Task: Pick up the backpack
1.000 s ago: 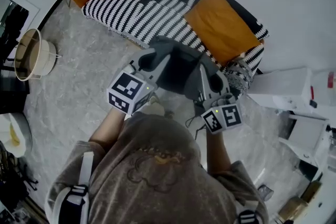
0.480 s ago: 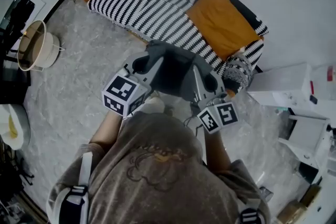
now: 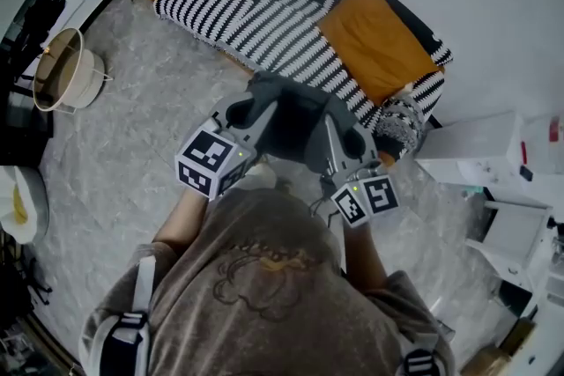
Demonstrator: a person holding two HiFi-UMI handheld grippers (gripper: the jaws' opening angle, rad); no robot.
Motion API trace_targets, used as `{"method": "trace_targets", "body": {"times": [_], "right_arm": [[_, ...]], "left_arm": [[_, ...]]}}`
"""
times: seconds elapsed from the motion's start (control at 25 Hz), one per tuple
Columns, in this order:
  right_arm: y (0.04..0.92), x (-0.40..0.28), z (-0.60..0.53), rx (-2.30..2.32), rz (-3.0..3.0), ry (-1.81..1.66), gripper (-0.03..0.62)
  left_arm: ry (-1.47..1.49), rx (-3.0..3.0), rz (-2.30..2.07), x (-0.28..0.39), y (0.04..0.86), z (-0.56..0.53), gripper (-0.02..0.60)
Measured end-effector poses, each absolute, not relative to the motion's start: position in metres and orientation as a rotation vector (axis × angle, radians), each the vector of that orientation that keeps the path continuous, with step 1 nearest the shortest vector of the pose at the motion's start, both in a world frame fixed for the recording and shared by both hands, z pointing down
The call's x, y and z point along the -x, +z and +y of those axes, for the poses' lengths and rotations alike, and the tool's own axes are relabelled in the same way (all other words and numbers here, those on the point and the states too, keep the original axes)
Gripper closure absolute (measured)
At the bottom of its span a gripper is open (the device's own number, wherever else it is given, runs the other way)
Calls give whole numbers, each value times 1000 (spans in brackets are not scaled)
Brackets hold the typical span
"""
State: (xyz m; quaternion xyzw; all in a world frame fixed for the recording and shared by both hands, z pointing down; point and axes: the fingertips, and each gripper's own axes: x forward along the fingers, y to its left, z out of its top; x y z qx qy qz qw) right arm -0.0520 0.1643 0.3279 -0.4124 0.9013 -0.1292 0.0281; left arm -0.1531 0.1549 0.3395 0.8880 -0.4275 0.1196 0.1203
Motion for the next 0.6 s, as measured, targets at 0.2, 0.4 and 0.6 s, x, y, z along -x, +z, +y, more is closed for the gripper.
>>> {"method": "trace_targets", "body": {"times": [0.2,0.4,0.6], "right_arm": [[331,51,158,1274,2795,-408,560],[335,56,149,1284,2804,-420,560],[340,61,129,1303,2804,-430,560]], "left_arm": [[355,-2583,-1245,152,342,149,538],[356,-2576,-1231,156,346,139,538],[375,-2560,-1198,160,353,121,538]]}}
